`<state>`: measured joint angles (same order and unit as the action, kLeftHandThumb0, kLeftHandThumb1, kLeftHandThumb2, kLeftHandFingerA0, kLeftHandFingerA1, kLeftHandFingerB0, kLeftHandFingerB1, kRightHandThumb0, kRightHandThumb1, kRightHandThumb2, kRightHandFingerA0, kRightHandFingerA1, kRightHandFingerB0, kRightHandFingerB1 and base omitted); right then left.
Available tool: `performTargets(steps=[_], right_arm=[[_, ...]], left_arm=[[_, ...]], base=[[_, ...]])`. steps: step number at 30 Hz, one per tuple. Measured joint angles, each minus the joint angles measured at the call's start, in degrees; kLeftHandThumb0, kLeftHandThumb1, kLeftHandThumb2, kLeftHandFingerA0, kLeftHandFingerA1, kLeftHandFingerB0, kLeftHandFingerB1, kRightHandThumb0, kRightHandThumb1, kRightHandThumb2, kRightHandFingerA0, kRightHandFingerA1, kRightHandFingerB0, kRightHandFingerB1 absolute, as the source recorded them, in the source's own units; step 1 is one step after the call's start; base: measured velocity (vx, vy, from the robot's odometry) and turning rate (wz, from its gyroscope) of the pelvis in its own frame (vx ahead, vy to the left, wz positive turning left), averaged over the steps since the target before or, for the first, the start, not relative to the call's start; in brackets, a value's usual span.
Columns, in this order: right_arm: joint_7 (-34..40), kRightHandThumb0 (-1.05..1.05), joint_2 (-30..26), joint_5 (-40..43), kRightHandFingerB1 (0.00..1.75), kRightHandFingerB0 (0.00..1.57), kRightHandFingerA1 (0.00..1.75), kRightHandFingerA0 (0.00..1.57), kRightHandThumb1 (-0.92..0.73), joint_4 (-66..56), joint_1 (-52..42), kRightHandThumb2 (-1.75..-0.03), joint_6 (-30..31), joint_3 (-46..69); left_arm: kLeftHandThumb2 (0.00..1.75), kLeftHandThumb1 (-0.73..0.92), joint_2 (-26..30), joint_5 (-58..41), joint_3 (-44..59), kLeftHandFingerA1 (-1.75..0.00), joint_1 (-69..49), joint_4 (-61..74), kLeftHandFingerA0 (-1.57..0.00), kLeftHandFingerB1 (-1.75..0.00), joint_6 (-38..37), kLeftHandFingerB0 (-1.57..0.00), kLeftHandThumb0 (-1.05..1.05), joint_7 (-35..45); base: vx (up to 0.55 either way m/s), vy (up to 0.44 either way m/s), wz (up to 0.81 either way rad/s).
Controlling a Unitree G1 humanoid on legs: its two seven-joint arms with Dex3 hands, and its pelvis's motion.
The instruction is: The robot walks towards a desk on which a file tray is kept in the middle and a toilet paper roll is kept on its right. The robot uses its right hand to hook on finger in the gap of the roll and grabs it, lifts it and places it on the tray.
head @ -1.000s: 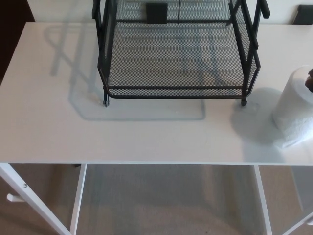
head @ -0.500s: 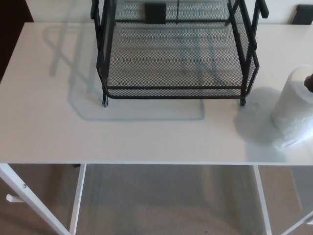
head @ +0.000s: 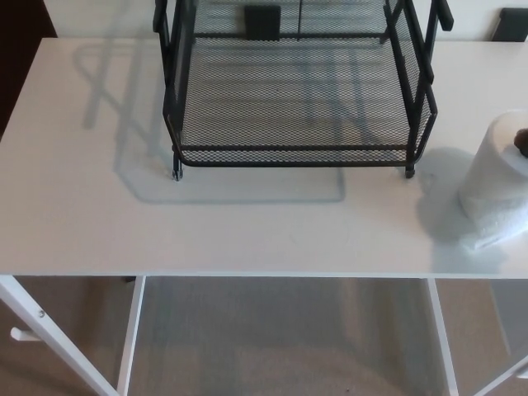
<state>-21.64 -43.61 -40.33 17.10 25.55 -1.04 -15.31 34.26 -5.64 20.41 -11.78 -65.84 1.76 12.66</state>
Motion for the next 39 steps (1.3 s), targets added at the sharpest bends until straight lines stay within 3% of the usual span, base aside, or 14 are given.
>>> performTargets(steps=[4,6,12,14,15,17,22,23,24,26,28,30,38,39], right_arm=[[2.13,-0.45,0.84,-0.06,0.36,0.49,1.09,0.81,-0.58,2.30,0.86,-0.59,-0.68,-0.81],[3.54,-0.27,1.17,-0.22,0.50,0.83,1.61,0.82,-0.69,3.73,1.20,-0.64,-1.20,-1.46],[10.19,-0.17,2.13,-1.34,0.69,1.00,1.53,0.94,-0.60,5.37,1.70,-0.77,-3.50,-2.61],[11.95,-0.19,2.36,-1.64,0.78,0.96,1.64,0.91,-0.61,5.56,1.71,-0.65,-4.12,-2.64],[12.90,-0.21,2.47,-1.80,0.89,0.93,1.66,0.89,-0.61,5.73,1.71,-0.62,-4.51,-2.66],[14.77,-0.25,2.68,-2.05,1.14,0.84,1.72,0.84,-0.65,6.20,1.69,-0.60,-5.35,-2.70],[18.92,-0.30,2.78,-2.47,0.72,0.93,1.60,0.84,-0.63,7.26,1.26,-0.64,-7.26,-2.79],[20.04,-0.29,2.80,-2.55,0.69,0.94,1.59,0.89,-0.63,7.55,1.11,-0.59,-7.77,-2.82],[20.77,-0.29,2.83,-2.58,0.65,0.95,1.59,0.91,-0.61,7.70,0.99,-0.58,-8.10,-2.84],[22.49,-0.29,2.91,-2.60,0.65,0.95,1.59,0.91,-0.61,7.94,0.64,-0.58,-8.85,-2.84],[24.30,-0.19,2.95,-2.66,1.24,0.79,1.70,0.86,-0.64,8.24,0.21,-0.68,-9.61,-2.84],[25.99,-0.23,2.95,-2.73,0.88,0.89,1.60,0.90,-0.64,8.51,-0.33,-0.67,-10.55,-2.75],[29.17,-0.20,1.48,-1.42,1.09,0.82,1.52,0.89,-0.70,6.35,-0.73,-0.72,-13.76,3.62],[29.03,-0.24,1.13,-1.16,0.85,0.85,1.50,0.88,-0.70,5.67,-0.72,-0.62,-13.69,4.57]], left_arm=[[0.65,0.85,0.00,-0.01,-0.38,-0.74,0.39,-0.41,-0.44,-0.54,0.00,-0.19,-0.71,-0.02],[1.01,0.68,0.00,-0.04,-0.33,-0.71,0.57,-0.51,-0.42,-0.58,0.00,-0.18,-0.73,-0.02],[0.66,0.86,-0.01,-0.02,-0.51,-0.72,0.32,-0.44,-0.45,-0.55,-0.01,-0.20,-0.72,-0.01],[1.01,0.68,-0.02,-0.02,-0.57,-0.71,0.30,-0.45,-0.43,-0.57,-0.01,-0.17,-0.72,-0.01],[0.66,0.86,-0.02,-0.02,-0.61,-0.71,0.28,-0.45,-0.45,-0.53,-0.01,-0.20,-0.72,-0.01],[0.65,0.85,-0.02,-0.01,-0.73,-0.72,0.28,-0.46,-0.45,-0.54,0.00,-0.19,-0.70,-0.01],[0.65,0.83,-0.05,-0.02,-0.87,-0.70,0.42,-0.69,-0.42,-0.54,0.00,-0.19,-0.71,-0.02],[0.97,0.66,-0.05,-0.02,-0.87,-0.70,0.46,-0.79,-0.41,-0.58,0.00,-0.20,-0.72,-0.02],[0.65,0.84,-0.05,-0.04,-0.85,-0.70,0.49,-0.87,-0.41,-0.54,0.00,-0.17,-0.70,-0.01],[0.65,0.84,-0.05,-0.04,-0.84,-0.70,0.49,-1.00,-0.41,-0.54,0.00,-0.17,-0.70,0.00],[0.66,0.85,-0.05,-0.01,-0.95,-0.71,0.51,-1.10,-0.45,-0.55,-0.01,-0.22,-0.72,0.00],[0.66,0.86,-0.05,0.00,-1.09,-0.72,0.63,-1.44,-0.47,-0.55,-0.01,-0.21,-0.71,-0.02],[0.66,0.86,-0.01,0.11,-1.61,-0.69,0.41,-1.70,-0.44,-0.54,-1.27,-0.23,-0.72,-0.09],[0.66,0.87,-0.01,0.11,-1.61,-0.69,0.31,-1.62,-0.48,-0.54,-1.41,-0.23,-0.72,-0.09]], base=[[0.00,0.000,0.00],[0.00,0.000,0.00],[0.00,0.000,0.00],[0.00,0.000,0.00],[0.00,0.000,0.00],[0.00,0.000,0.00],[0.00,0.000,0.00],[0.00,0.000,0.00],[0.00,0.000,0.00],[0.00,0.000,0.00],[0.00,0.000,0.00],[0.00,0.000,0.00],[0.00,0.000,0.00],[0.00,0.000,0.00]])
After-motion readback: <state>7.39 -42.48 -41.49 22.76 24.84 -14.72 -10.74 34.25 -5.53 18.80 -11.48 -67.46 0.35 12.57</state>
